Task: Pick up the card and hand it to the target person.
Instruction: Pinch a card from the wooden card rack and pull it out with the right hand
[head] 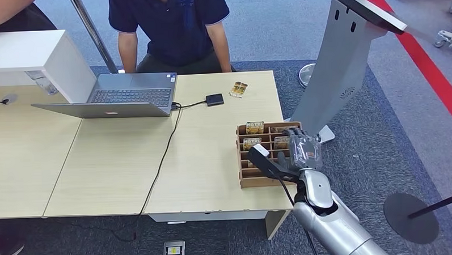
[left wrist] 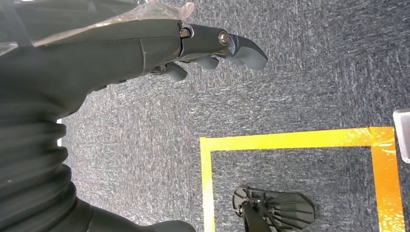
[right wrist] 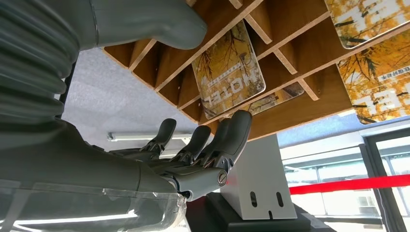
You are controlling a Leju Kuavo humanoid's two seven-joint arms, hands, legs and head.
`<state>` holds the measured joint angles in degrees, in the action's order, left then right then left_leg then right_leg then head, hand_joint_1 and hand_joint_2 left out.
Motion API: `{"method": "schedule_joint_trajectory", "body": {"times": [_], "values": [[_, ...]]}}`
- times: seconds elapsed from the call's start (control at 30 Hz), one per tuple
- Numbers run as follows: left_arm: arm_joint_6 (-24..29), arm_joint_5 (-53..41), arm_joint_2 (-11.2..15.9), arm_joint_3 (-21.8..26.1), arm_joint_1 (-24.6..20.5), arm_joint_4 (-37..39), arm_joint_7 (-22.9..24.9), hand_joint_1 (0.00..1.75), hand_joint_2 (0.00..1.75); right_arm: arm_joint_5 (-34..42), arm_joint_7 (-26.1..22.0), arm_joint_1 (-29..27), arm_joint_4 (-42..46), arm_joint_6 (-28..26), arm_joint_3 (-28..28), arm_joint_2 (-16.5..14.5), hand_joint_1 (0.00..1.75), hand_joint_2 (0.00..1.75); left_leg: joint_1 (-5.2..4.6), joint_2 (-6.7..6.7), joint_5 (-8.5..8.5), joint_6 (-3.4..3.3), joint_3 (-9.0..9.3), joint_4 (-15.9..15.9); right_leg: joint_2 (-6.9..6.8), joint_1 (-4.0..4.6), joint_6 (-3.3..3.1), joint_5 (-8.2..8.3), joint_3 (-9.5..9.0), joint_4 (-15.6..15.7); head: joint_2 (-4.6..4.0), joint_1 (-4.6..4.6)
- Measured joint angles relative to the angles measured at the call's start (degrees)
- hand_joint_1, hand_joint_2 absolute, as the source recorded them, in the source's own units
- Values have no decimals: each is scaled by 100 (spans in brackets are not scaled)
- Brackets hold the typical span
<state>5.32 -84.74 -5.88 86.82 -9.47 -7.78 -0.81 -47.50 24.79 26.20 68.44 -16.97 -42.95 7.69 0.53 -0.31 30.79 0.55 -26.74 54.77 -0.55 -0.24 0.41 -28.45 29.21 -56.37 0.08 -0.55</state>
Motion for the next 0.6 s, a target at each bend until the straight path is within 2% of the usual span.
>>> {"method": "schedule_joint_trajectory", "body": {"times": [0.6], "values": [[3, -11, -3, 9, 12, 0, 0, 0, 175, 55, -18, 1, -44, 16, 0, -2, 65, 175, 0, 0, 0, 0, 0, 0, 0, 0, 0, 0, 1, 0, 0, 0]]}}
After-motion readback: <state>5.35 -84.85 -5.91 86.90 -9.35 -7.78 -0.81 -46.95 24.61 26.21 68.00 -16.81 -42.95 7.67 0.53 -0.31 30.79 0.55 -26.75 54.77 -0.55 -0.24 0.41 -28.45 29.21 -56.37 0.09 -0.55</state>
